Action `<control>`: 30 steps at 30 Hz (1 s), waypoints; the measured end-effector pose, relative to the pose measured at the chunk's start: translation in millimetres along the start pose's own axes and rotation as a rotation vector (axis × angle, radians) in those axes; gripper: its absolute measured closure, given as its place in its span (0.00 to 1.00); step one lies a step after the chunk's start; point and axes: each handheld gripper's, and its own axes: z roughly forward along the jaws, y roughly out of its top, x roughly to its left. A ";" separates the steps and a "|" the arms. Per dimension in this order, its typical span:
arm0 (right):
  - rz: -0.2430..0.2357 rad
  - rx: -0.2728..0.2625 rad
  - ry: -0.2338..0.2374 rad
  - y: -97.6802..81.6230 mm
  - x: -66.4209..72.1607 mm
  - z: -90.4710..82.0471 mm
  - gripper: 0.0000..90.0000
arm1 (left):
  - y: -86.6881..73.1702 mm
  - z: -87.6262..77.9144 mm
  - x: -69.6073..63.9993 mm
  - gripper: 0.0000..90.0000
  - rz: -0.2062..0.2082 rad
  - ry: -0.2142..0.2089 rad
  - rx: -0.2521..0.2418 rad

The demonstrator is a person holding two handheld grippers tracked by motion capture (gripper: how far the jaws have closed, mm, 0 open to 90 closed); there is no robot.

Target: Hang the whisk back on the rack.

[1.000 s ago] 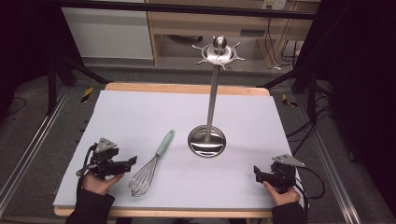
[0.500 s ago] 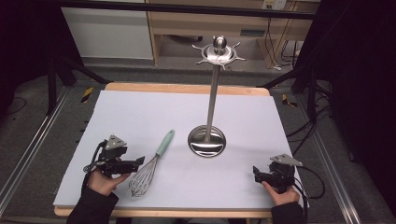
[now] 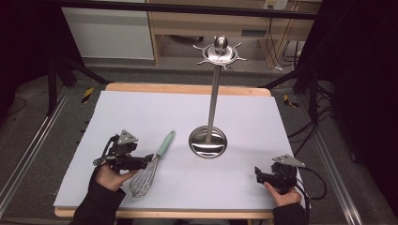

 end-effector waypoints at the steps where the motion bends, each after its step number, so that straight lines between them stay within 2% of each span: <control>1: -0.002 -0.001 -0.001 -0.1 -0.2 0.1 0.12 | 1.6 0.6 -0.8 0.29 0.001 0.002 0.004; 7: -0.001 0.000 0.002 -0.3 -0.2 -0.2 0.12 | 7.6 2.8 -4.5 0.34 0.013 -0.007 0.017; 10: 0.005 0.001 0.006 -0.5 0.0 -0.3 0.12 | 11.0 5.4 -6.8 0.35 0.038 -0.011 0.030; 14: 0.006 -0.002 0.010 -0.2 -0.5 -0.8 0.12 | 13.0 7.9 -8.5 0.37 0.035 -0.027 0.021; 19: 0.008 -0.003 0.012 -0.5 -0.8 -1.5 0.12 | 14.8 12.6 -9.3 0.39 0.037 -0.035 0.041; 24: 0.006 0.002 0.010 -0.8 -0.9 -0.6 0.12 | 18.0 18.1 -12.4 0.43 0.076 -0.023 0.068; 27: -0.001 0.002 0.010 -0.7 -0.6 -0.2 0.12 | 20.1 21.2 -13.3 0.41 0.063 -0.040 0.077; 30: -0.007 0.002 0.011 -0.8 -0.7 0.0 0.12 | 21.3 24.2 -14.1 0.41 0.060 -0.033 0.089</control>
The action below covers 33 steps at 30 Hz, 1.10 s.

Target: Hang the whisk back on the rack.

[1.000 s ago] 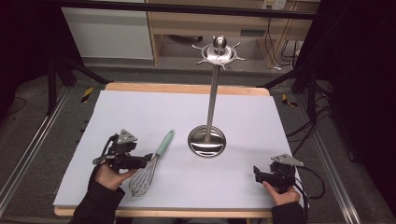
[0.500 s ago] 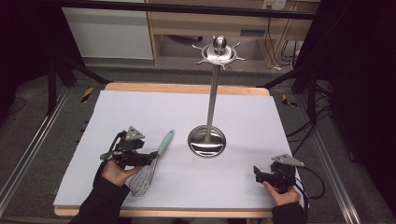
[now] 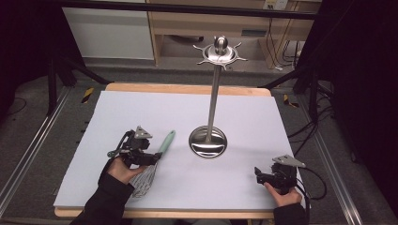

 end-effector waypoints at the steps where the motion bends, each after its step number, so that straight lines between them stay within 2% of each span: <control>1: 0.002 0.004 0.002 0.1 0.5 0.2 0.12 | 1.0 1.8 -0.2 0.41 0.001 0.000 0.012; 6: 0.002 0.006 -0.004 0.1 1.0 0.4 0.12 | 2.7 6.8 -0.3 0.43 0.000 0.003 0.034; 12: -0.006 0.007 -0.002 0.4 2.0 1.0 0.12 | 3.9 14.8 -2.2 0.46 0.023 -0.004 0.083; 22: -0.002 0.016 0.000 0.3 2.4 1.3 0.12 | 9.2 28.0 0.7 0.52 0.009 -0.005 0.127; 29: -0.005 0.018 0.003 0.2 2.6 1.8 0.12 | 11.4 38.3 4.6 0.56 -0.010 0.021 0.154; 32: 0.002 0.021 0.002 0.1 3.5 2.1 0.12 | 11.6 41.0 5.8 0.56 -0.012 0.020 0.162; 33: -0.009 0.019 0.001 0.2 2.6 2.3 0.12 | 11.5 41.9 6.3 0.57 -0.011 0.019 0.161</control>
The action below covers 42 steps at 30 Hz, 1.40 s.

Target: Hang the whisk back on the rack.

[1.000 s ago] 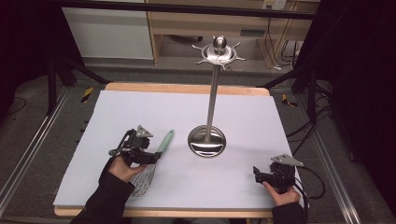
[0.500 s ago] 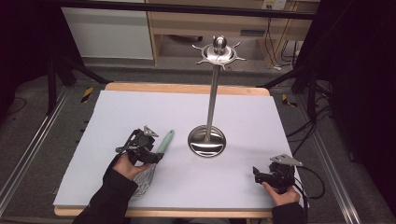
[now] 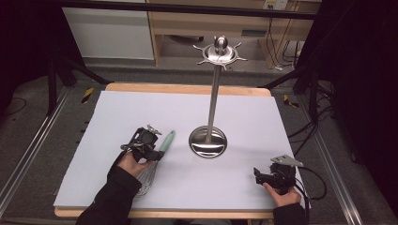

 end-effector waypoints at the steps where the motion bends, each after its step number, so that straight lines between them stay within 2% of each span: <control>1: 0.003 0.001 0.000 -0.1 0.2 0.0 0.12 | 0.0 0.0 0.0 0.57 0.000 0.000 0.000; 18: -0.002 0.004 0.000 -0.1 -0.2 0.3 0.12 | 3.8 24.3 1.5 0.66 -0.018 -0.021 0.082; 30: 0.000 0.009 0.001 0.0 0.3 0.7 0.12 | 4.7 34.3 2.1 0.70 -0.040 -0.042 0.104; 42: -0.001 0.008 0.002 0.1 0.1 0.7 0.12 | 5.3 34.2 2.6 0.73 -0.068 -0.033 0.104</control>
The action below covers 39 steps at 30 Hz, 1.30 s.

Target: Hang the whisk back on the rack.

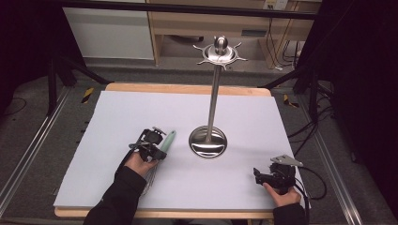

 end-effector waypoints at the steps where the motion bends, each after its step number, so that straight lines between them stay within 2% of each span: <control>1: 0.000 0.000 0.000 0.0 0.0 0.0 0.12 | 0.0 0.0 0.0 0.73 0.000 0.000 0.000; 5: 0.003 0.000 0.001 -0.1 -0.1 -0.1 0.12 | -0.5 -5.8 -0.6 0.74 -0.003 -0.009 -0.030; 13: 0.002 0.000 -0.001 -0.2 -0.2 -0.2 0.12 | -4.5 -26.5 -3.8 0.76 0.017 -0.018 -0.099; 30: -0.001 0.001 -0.001 -0.3 -0.5 -0.2 0.12 | -21.5 -55.2 -12.5 0.76 0.068 -0.022 -0.222; 39: -0.001 0.002 -0.001 -0.3 -0.6 -0.1 0.12 | -32.1 -71.4 -9.5 0.76 0.064 -0.020 -0.303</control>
